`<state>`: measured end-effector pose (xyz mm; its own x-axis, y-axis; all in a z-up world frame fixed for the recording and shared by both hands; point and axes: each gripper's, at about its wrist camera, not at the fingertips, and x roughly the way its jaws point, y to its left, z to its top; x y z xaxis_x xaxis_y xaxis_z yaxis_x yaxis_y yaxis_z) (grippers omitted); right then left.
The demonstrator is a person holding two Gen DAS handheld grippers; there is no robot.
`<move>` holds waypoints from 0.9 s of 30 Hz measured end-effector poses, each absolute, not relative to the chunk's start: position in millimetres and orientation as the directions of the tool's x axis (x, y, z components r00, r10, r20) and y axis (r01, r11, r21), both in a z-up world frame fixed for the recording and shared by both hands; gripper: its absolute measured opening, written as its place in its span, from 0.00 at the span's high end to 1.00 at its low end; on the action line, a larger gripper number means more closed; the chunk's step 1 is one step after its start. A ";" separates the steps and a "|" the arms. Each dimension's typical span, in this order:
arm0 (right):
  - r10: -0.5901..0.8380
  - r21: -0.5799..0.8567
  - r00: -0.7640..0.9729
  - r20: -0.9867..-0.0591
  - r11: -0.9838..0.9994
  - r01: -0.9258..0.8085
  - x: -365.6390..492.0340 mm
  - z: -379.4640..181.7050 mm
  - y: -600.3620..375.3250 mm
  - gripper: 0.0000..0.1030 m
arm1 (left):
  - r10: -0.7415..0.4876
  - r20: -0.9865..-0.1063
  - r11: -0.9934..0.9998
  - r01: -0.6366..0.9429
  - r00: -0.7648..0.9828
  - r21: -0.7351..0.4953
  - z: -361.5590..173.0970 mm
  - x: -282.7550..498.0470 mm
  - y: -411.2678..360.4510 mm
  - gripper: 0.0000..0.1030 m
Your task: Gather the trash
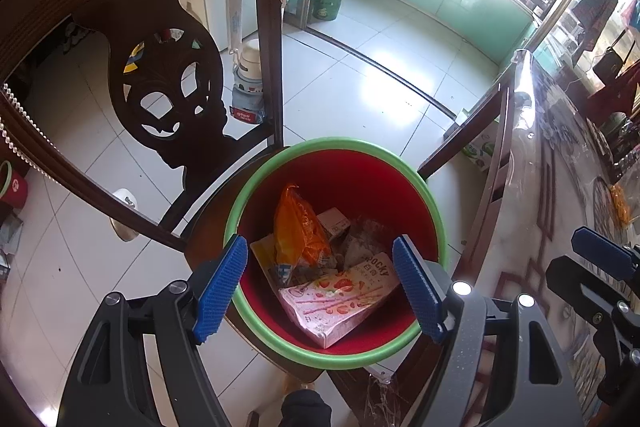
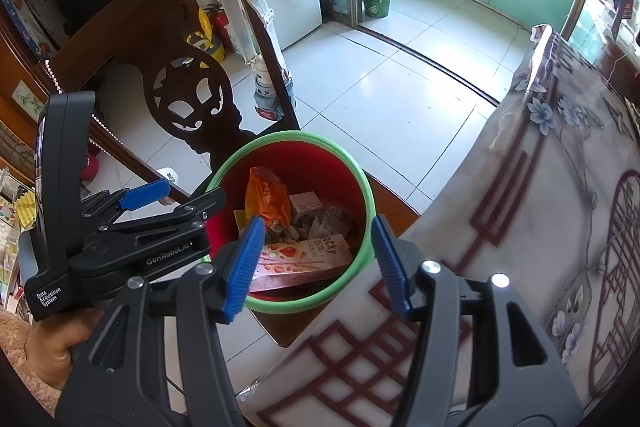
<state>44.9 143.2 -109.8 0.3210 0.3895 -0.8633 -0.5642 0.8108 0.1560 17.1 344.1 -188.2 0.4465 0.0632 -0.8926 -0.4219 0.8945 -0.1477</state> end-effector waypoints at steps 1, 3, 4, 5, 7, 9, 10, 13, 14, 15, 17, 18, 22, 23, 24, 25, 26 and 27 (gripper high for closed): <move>0.390 0.157 0.323 -0.862 0.813 -0.561 43.5 -109.2 141.0 0.45 | 0.064 -0.892 0.895 -0.421 0.447 -0.147 -187.9 16.3 343.6 0.29; 0.389 0.157 0.329 -0.860 0.817 -0.554 40.9 -107.9 136.9 0.42 | 0.067 -0.891 0.898 -0.417 0.448 -0.142 -186.3 14.4 341.4 0.28; 0.389 0.158 0.332 -0.859 0.820 -0.550 39.8 -107.3 135.3 0.41 | 0.068 -0.891 0.899 -0.415 0.449 -0.141 -185.5 13.3 340.1 0.28; 0.388 0.158 0.334 -0.859 0.821 -0.548 38.7 -106.8 134.5 0.41 | 0.069 -0.890 0.899 -0.414 0.451 -0.140 -185.1 12.3 339.2 0.27; 0.387 0.159 0.340 -0.857 0.827 -0.540 35.8 -105.3 129.7 0.39 | 0.070 -0.888 0.901 -0.411 0.454 -0.139 -183.7 10.6 336.5 0.26; 0.385 0.159 0.346 -0.856 0.831 -0.533 33.1 -104.3 126.3 0.37 | 0.068 -0.886 0.903 -0.405 0.458 -0.140 -181.7 8.3 332.0 0.25; 0.385 0.159 0.349 -0.854 0.834 -0.528 31.3 -103.7 123.1 0.37 | 0.068 -0.886 0.905 -0.403 0.459 -0.139 -181.2 7.4 330.0 0.25; 0.382 0.161 0.358 -0.852 0.842 -0.516 26.4 -102.0 114.0 0.35 | 0.063 -0.884 0.911 -0.388 0.464 -0.139 -179.4 4.5 321.3 0.25; 0.380 0.161 0.363 -0.851 0.845 -0.510 24.2 -101.1 109.8 0.35 | 0.062 -0.883 0.913 -0.383 0.465 -0.138 -178.6 3.3 317.5 0.25; 0.380 0.161 0.365 -0.850 0.847 -0.506 22.5 -100.6 107.9 0.34 | 0.061 -0.882 0.915 -0.379 0.467 -0.137 -178.0 2.5 314.3 0.25; 0.376 0.161 0.376 -0.847 0.855 -0.493 17.7 -98.5 98.5 0.31 | 0.058 -0.880 0.919 -0.370 0.471 -0.137 -175.2 -0.1 305.8 0.25; 0.374 0.161 0.382 -0.845 0.859 -0.486 15.8 -97.7 93.3 0.28 | 0.058 -0.878 0.921 -0.365 0.475 -0.136 -173.0 -1.6 301.0 0.24; 0.365 0.155 0.424 -0.829 0.878 -0.453 5.6 -88.2 60.8 0.14 | 0.070 -0.856 0.932 -0.340 0.512 -0.128 -156.0 -8.7 275.9 0.18; 0.363 0.151 0.436 -0.823 0.881 -0.449 3.3 -84.8 52.3 0.12 | 0.071 -0.846 0.934 -0.333 0.528 -0.130 -149.3 -10.5 266.6 0.18; 0.363 0.145 0.456 -0.813 0.884 -0.445 -0.4 -79.5 39.0 0.10 | 0.071 -0.838 0.936 -0.327 0.542 -0.132 -143.3 -11.9 257.7 0.18; 0.362 0.141 0.469 -0.806 0.886 -0.442 -2.4 -76.1 29.9 0.09 | 0.072 -0.829 0.937 -0.322 0.554 -0.134 -138.1 -13.5 248.7 0.18; 0.363 0.140 0.483 -0.797 0.888 -0.438 -4.2 -72.1 18.7 0.09 | 0.073 -0.818 0.939 -0.316 0.571 -0.137 -130.4 -15.6 235.5 0.17; 0.365 0.140 0.494 -0.789 0.890 -0.433 -5.9 -68.2 7.1 0.08 | 0.072 -0.810 0.940 -0.311 0.582 -0.139 -124.6 -17.3 224.7 0.15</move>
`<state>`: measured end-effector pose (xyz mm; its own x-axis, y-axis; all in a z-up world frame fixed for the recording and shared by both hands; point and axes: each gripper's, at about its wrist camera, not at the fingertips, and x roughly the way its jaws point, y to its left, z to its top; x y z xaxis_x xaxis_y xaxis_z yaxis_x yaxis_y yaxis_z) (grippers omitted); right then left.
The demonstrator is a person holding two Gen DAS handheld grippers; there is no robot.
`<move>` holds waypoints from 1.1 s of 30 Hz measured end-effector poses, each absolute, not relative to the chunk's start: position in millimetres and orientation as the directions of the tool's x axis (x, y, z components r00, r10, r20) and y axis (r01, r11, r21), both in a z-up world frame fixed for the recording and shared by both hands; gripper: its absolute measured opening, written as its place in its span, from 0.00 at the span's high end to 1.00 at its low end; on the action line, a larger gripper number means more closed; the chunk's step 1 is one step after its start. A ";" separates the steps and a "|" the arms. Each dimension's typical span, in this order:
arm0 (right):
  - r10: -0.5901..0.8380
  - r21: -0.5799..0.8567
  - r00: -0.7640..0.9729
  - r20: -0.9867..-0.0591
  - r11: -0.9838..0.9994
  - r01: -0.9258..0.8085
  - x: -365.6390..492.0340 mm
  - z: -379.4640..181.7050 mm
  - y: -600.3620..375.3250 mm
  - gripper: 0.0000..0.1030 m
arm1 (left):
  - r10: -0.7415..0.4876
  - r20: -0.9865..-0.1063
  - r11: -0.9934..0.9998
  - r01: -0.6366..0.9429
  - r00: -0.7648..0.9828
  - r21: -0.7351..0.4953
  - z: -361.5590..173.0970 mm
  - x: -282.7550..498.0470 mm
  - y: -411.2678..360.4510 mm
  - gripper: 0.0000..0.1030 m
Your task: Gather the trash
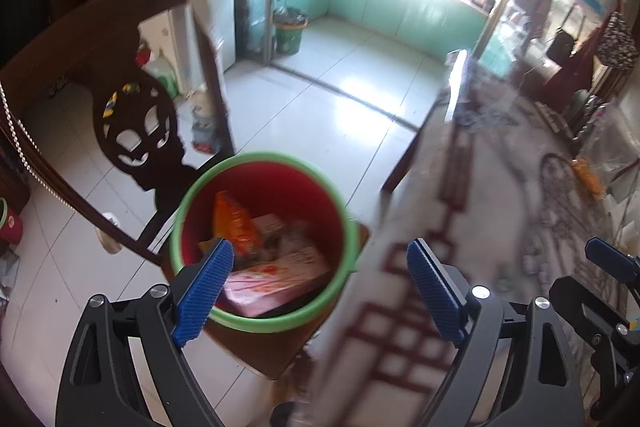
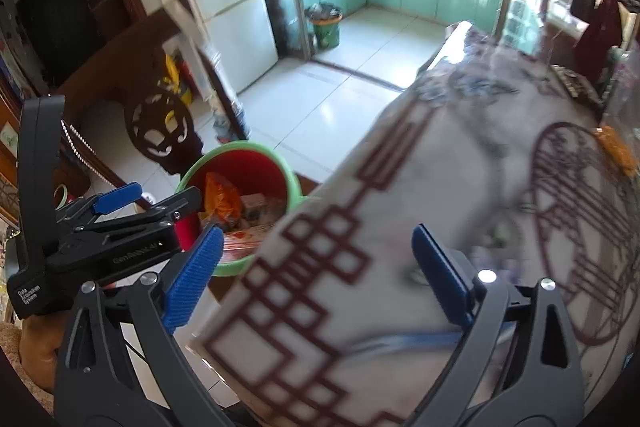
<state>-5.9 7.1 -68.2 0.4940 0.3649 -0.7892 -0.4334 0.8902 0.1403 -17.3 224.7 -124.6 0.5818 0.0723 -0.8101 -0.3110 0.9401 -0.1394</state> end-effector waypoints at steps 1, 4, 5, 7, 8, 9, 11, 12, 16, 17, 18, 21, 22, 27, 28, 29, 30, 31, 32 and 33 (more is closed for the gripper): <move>0.364 0.141 0.512 -0.778 0.895 -0.423 -8.9 -62.2 -10.6 0.06 | 0.063 -0.797 0.943 -0.298 0.600 -0.150 -117.0 -20.3 209.0 0.14; 0.357 0.141 0.565 -0.744 0.910 -0.389 -16.9 -47.4 -54.4 0.05 | 0.043 -0.760 0.954 -0.252 0.648 -0.161 -100.6 -27.2 171.6 0.13; 0.351 0.138 0.578 -0.737 0.915 -0.380 -19.5 -43.0 -67.7 0.05 | 0.039 -0.741 0.958 -0.235 0.671 -0.162 -92.3 -30.4 152.7 0.12; 0.337 0.124 0.604 -0.722 0.922 -0.366 -24.7 -33.2 -99.3 0.05 | 0.023 -0.719 0.961 -0.213 0.694 -0.174 -83.1 -34.7 129.4 0.07; 0.330 0.117 0.616 -0.716 0.926 -0.360 -25.9 -29.8 -109.8 0.05 | 0.011 -0.705 0.963 -0.198 0.710 -0.184 -77.0 -37.2 112.8 0.08; 0.323 0.111 0.624 -0.712 0.929 -0.354 -26.9 -27.5 -118.3 0.05 | 0.003 -0.694 0.964 -0.187 0.720 -0.189 -72.3 -39.3 99.9 0.08; 0.316 0.104 0.645 -0.696 0.933 -0.345 -30.4 -20.9 -141.9 0.05 | -0.011 -0.679 0.967 -0.167 0.734 -0.195 -64.4 -43.3 77.0 0.08; 0.316 0.103 0.652 -0.689 0.933 -0.344 -32.5 -17.9 -151.4 0.05 | -0.014 -0.671 0.968 -0.157 0.741 -0.194 -59.9 -45.9 64.4 0.08; 0.316 0.100 0.682 -0.660 0.936 -0.337 -40.0 -5.6 -187.2 0.05 | -0.016 -0.624 0.973 -0.131 0.782 -0.190 -43.0 -56.6 29.6 0.08; 0.321 0.103 0.691 -0.648 0.935 -0.338 -42.1 -1.9 -194.6 0.05 | -0.016 -0.609 0.973 -0.127 0.793 -0.191 -39.4 -58.8 24.8 0.08; 0.326 0.105 0.701 -0.634 0.935 -0.340 -45.0 1.9 -202.4 0.05 | -0.011 -0.584 0.974 -0.124 0.812 -0.190 -33.4 -62.3 18.3 0.08; 0.331 0.098 0.760 -0.560 0.937 -0.336 -57.1 18.3 -222.5 0.05 | 0.010 -0.506 0.977 -0.115 0.862 -0.177 -15.0 -72.3 1.9 0.08; 0.325 0.089 0.793 -0.515 0.941 -0.327 -63.3 25.8 -229.2 0.05 | 0.024 -0.470 0.980 -0.114 0.882 -0.164 -6.5 -77.0 -4.8 0.08; 0.213 0.025 0.924 -0.316 0.976 -0.216 -86.9 53.4 -250.6 0.04 | 0.159 -0.356 0.981 -0.187 0.921 -0.047 22.3 -87.4 -37.4 0.08; 0.205 0.027 0.930 -0.305 0.978 -0.207 -87.4 56.0 -254.0 0.04 | 0.171 -0.344 0.980 -0.196 0.923 -0.037 26.8 -88.6 -42.6 0.08; 0.206 0.039 0.929 -0.308 0.978 -0.205 -87.2 57.9 -257.0 0.04 | 0.175 -0.337 0.979 -0.200 0.925 -0.039 30.6 -89.8 -46.0 0.08; 0.215 0.049 0.920 -0.328 0.976 -0.211 -85.2 58.9 -259.1 0.04 | 0.173 -0.335 0.979 -0.199 0.926 -0.046 34.0 -90.4 -48.0 0.08; 0.228 0.058 0.902 -0.366 0.973 -0.223 -81.2 59.9 -261.0 0.04 | 0.168 -0.333 0.979 -0.196 0.928 -0.054 37.4 -91.2 -49.2 0.08; 0.233 0.060 0.890 -0.392 0.972 -0.228 -78.2 60.0 -261.8 0.04 | 0.160 -0.333 0.980 -0.191 0.929 -0.062 40.1 -92.5 -50.3 0.08; 0.224 0.054 0.887 -0.405 0.974 -0.221 -76.6 60.1 -262.6 0.04 | 0.152 -0.334 0.981 -0.184 0.930 -0.068 41.4 -93.3 -51.5 0.08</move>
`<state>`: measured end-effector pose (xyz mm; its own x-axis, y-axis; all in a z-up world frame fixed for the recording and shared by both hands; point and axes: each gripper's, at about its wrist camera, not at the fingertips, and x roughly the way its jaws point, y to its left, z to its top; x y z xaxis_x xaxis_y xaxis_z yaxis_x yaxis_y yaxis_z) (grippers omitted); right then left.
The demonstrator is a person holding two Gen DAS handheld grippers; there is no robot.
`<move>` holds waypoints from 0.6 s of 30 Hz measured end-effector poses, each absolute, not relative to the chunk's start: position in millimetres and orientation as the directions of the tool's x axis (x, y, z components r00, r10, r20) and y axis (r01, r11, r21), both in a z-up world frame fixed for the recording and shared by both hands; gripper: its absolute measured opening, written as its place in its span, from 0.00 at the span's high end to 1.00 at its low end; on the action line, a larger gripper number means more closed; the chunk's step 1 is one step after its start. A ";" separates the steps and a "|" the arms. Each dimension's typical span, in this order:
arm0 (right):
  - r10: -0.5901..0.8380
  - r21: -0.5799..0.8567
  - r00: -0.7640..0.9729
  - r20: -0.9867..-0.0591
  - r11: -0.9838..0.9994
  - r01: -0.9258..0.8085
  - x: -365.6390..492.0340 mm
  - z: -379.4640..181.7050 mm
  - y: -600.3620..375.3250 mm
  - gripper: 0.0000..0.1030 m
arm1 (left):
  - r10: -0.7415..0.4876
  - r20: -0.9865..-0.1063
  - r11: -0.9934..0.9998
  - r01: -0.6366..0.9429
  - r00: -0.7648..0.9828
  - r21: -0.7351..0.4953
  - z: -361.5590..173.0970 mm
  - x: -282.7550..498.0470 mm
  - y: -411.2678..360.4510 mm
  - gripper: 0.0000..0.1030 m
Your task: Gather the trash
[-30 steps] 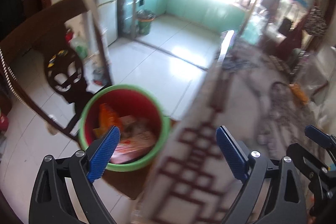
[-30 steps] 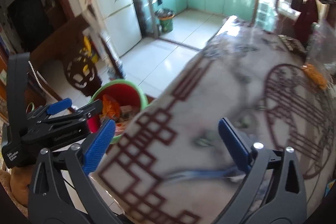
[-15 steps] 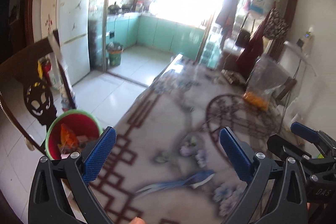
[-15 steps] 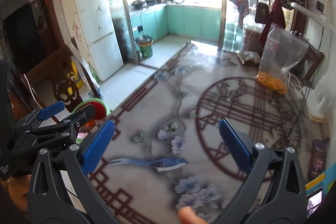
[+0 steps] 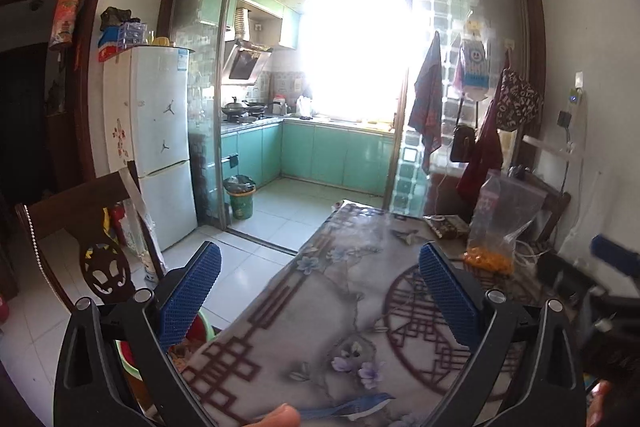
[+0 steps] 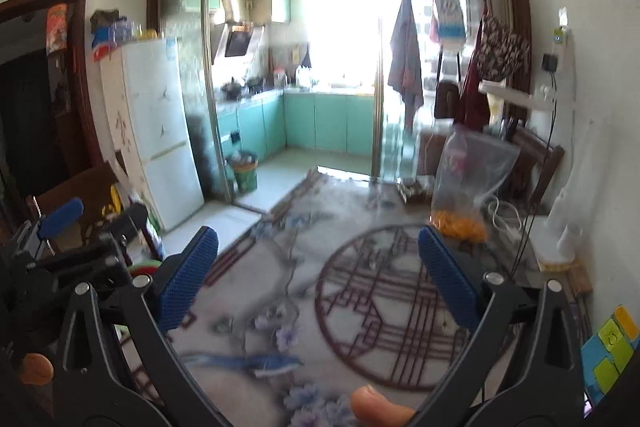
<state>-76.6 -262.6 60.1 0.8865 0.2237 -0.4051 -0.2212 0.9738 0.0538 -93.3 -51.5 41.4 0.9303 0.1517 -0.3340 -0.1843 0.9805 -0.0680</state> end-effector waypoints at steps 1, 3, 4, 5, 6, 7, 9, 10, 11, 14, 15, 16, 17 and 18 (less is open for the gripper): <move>0.215 0.046 0.889 -0.404 0.976 -0.215 -78.0 59.3 -263.4 0.04 | 0.138 -0.337 0.982 -0.172 0.931 -0.074 42.6 -93.8 -52.4 0.08; 0.197 0.027 0.891 -0.409 0.979 -0.204 -78.5 58.3 -264.9 0.05 | 0.131 -0.344 0.982 -0.169 0.930 -0.083 42.5 -94.4 -52.7 0.08; 0.191 0.018 0.887 -0.420 0.979 -0.203 -78.2 57.3 -264.2 0.05 | 0.137 -0.354 0.980 -0.178 0.925 -0.086 41.6 -93.9 -52.4 0.08; 0.190 0.014 0.885 -0.425 0.979 -0.203 -78.3 56.1 -263.4 0.05 | 0.142 -0.365 0.978 -0.186 0.920 -0.089 39.8 -93.2 -51.4 0.08; 0.189 0.012 0.883 -0.429 0.979 -0.204 -77.4 55.4 -262.2 0.05 | 0.145 -0.378 0.977 -0.193 0.914 -0.092 38.1 -92.9 -50.1 0.08; 0.188 0.012 0.883 -0.431 0.979 -0.203 -76.7 55.3 -262.2 0.04 | 0.147 -0.389 0.976 -0.198 0.910 -0.094 36.5 -92.8 -48.7 0.08; 0.193 0.016 0.880 -0.434 0.978 -0.207 -77.5 55.1 -262.1 0.04 | 0.154 -0.410 0.973 -0.211 0.899 -0.098 33.4 -91.1 -45.7 0.08; 0.198 0.020 0.878 -0.436 0.977 -0.210 -77.6 54.9 -262.0 0.04 | 0.158 -0.415 0.972 -0.216 0.896 -0.097 31.9 -90.8 -44.8 0.08; 0.199 0.024 0.876 -0.439 0.977 -0.210 -77.2 54.7 -262.9 0.04 | 0.164 -0.422 0.970 -0.223 0.892 -0.095 31.1 -90.5 -43.3 0.08; 0.198 0.031 0.874 -0.444 0.978 -0.205 -76.1 54.9 -262.9 0.04 | 0.173 -0.427 0.969 -0.230 0.888 -0.086 29.7 -90.1 -43.4 0.08; 0.199 0.034 0.874 -0.444 0.978 -0.206 -75.6 55.3 -264.1 0.04 | 0.174 -0.427 0.970 -0.230 0.887 -0.083 29.9 -89.6 -44.2 0.08; 0.201 0.036 0.873 -0.444 0.978 -0.207 -75.5 55.6 -264.3 0.04 | 0.175 -0.427 0.970 -0.231 0.887 -0.081 30.2 -90.1 -44.2 0.08; 0.202 0.037 0.874 -0.443 0.978 -0.207 -75.8 55.8 -264.5 0.04 | 0.177 -0.428 0.970 -0.231 0.886 -0.077 30.4 -90.1 -44.5 0.08; 0.201 0.035 0.874 -0.442 0.978 -0.207 -75.6 55.9 -264.5 0.04 | 0.179 -0.429 0.970 -0.232 0.886 -0.074 30.4 -90.0 -44.8 0.08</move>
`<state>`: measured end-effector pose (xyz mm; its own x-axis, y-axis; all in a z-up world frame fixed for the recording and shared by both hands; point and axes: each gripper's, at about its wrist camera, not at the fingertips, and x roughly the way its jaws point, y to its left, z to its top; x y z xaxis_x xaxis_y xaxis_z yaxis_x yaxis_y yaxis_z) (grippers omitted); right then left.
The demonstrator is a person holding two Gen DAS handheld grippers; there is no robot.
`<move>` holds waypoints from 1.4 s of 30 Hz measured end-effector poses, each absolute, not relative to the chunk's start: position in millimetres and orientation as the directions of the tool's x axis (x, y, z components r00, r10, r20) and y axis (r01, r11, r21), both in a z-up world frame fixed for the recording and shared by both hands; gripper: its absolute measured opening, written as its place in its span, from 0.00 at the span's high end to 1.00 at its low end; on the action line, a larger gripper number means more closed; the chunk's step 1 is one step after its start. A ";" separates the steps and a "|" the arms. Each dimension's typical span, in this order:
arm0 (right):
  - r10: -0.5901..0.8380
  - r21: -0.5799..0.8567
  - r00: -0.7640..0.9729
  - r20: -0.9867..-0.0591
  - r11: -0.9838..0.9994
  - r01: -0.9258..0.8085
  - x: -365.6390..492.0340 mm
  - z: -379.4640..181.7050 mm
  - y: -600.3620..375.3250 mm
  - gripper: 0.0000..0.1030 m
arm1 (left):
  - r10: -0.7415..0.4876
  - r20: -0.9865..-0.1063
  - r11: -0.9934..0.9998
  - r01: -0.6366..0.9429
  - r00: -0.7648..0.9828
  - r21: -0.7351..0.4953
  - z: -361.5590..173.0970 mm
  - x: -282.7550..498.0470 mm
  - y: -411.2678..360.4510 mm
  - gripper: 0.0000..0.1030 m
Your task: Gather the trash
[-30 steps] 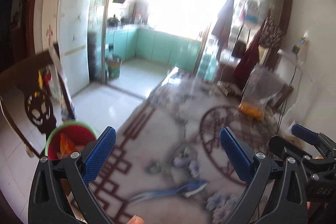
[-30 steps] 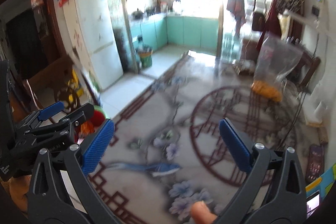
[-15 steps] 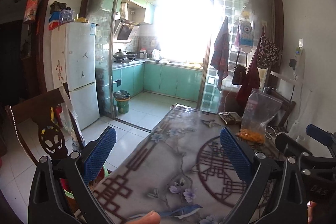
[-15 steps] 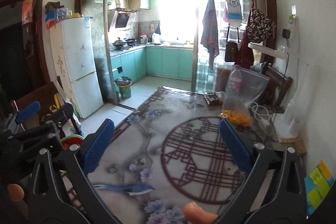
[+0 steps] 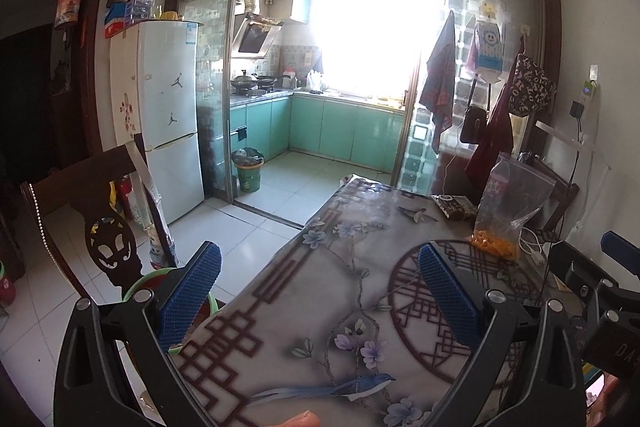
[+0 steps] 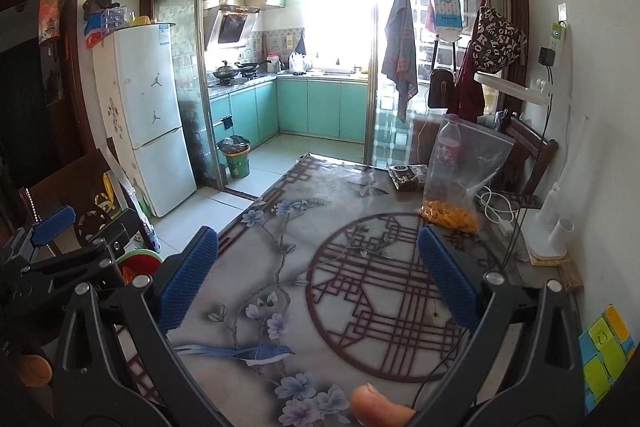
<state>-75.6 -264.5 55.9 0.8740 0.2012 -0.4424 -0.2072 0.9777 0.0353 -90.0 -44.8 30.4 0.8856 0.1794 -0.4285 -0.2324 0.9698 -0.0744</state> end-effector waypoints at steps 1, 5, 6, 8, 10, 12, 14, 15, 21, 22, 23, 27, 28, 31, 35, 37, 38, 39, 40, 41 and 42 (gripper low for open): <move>0.198 0.028 0.874 -0.444 0.978 -0.207 -75.6 55.8 -263.6 0.04 | 0.181 -0.430 0.970 -0.233 0.884 -0.073 30.1 -89.7 -45.1 0.08; 0.193 0.019 0.871 -0.451 0.978 -0.207 -75.1 54.4 -262.5 0.04 | 0.176 -0.442 0.969 -0.233 0.879 -0.078 28.2 -87.6 -46.4 0.08; 0.192 0.020 0.870 -0.454 0.979 -0.205 -74.7 54.2 -262.8 0.04 | 0.176 -0.444 0.969 -0.234 0.879 -0.080 28.0 -87.5 -46.2 0.08; 0.186 0.019 0.870 -0.457 0.980 -0.200 -73.9 54.5 -263.1 0.05 | 0.177 -0.447 0.968 -0.238 0.877 -0.083 27.6 -87.4 -45.6 0.08; 0.181 0.019 0.870 -0.459 0.981 -0.194 -73.5 54.2 -264.0 0.04 | 0.179 -0.447 0.968 -0.239 0.877 -0.081 27.7 -87.4 -45.9 0.08; 0.180 0.021 0.869 -0.461 0.981 -0.192 -73.6 53.9 -264.7 0.04 | 0.182 -0.445 0.967 -0.241 0.877 -0.080 27.4 -87.5 -45.0 0.08; 0.180 0.023 0.868 -0.463 0.981 -0.191 -72.9 53.5 -265.8 0.04 | 0.180 -0.447 0.968 -0.239 0.876 -0.079 27.2 -87.5 -44.9 0.08; 0.180 0.023 0.867 -0.465 0.981 -0.191 -72.9 53.4 -265.8 0.04 | 0.178 -0.448 0.968 -0.237 0.876 -0.077 26.9 -87.5 -45.0 0.08; 0.184 0.029 0.864 -0.469 0.981 -0.193 -72.6 52.7 -265.9 0.04 | 0.181 -0.450 0.969 -0.238 0.875 -0.072 26.9 -87.1 -44.5 0.08; 0.183 0.028 0.864 -0.469 0.981 -0.193 -72.6 52.6 -266.0 0.04 | 0.183 -0.448 0.968 -0.240 0.875 -0.072 26.7 -87.4 -44.3 0.08; 0.184 0.029 0.863 -0.470 0.981 -0.193 -72.5 52.6 -266.2 0.04 | 0.182 -0.448 0.968 -0.239 0.875 -0.073 26.7 -86.9 -44.6 0.08; 0.184 0.030 0.862 -0.472 0.981 -0.192 -72.0 52.0 -266.6 0.04 | 0.182 -0.450 0.968 -0.239 0.874 -0.072 26.4 -86.9 -44.3 0.08; 0.184 0.029 0.863 -0.471 0.981 -0.193 -71.9 52.1 -266.6 0.04 | 0.182 -0.449 0.968 -0.239 0.875 -0.072 26.4 -86.8 -44.5 0.08; 0.182 0.027 0.863 -0.471 0.981 -0.192 -71.8 52.3 -266.6 0.05 | 0.176 -0.454 0.970 -0.232 0.874 -0.071 25.4 -86.4 -44.8 0.08; 0.181 0.030 0.863 -0.472 0.981 -0.190 -71.9 50.9 -267.3 0.04 | 0.172 -0.456 0.971 -0.227 0.873 -0.069 22.7 -86.6 -45.1 0.08; 0.182 0.030 0.862 -0.473 0.981 -0.191 -72.0 50.1 -267.6 0.05 | 0.172 -0.456 0.971 -0.228 0.873 -0.069 22.4 -86.8 -45.2 0.08; 0.182 0.029 0.862 -0.473 0.981 -0.191 -71.6 50.5 -267.3 0.05 | 0.172 -0.456 0.971 -0.228 0.873 -0.070 22.6 -86.6 -45.7 0.08; 0.182 0.029 0.862 -0.474 0.981 -0.191 -71.9 50.0 -267.6 0.04 | 0.171 -0.457 0.971 -0.227 0.873 -0.070 22.1 -86.4 -46.1 0.08; 0.181 0.030 0.861 -0.475 0.981 -0.190 -72.2 47.6 -268.0 0.04 | 0.174 -0.463 0.971 -0.229 0.869 -0.065 21.1 -85.6 -47.3 0.08; 0.181 0.030 0.860 -0.478 0.981 -0.189 -71.9 45.1 -268.3 0.04 | 0.177 -0.470 0.972 -0.229 0.865 -0.056 19.6 -84.7 -48.6 0.08; 0.179 0.031 0.859 -0.480 0.982 -0.188 -71.7 43.9 -268.7 0.04 | 0.174 -0.471 0.973 -0.223 0.865 -0.051 17.9 -83.8 -50.0 0.08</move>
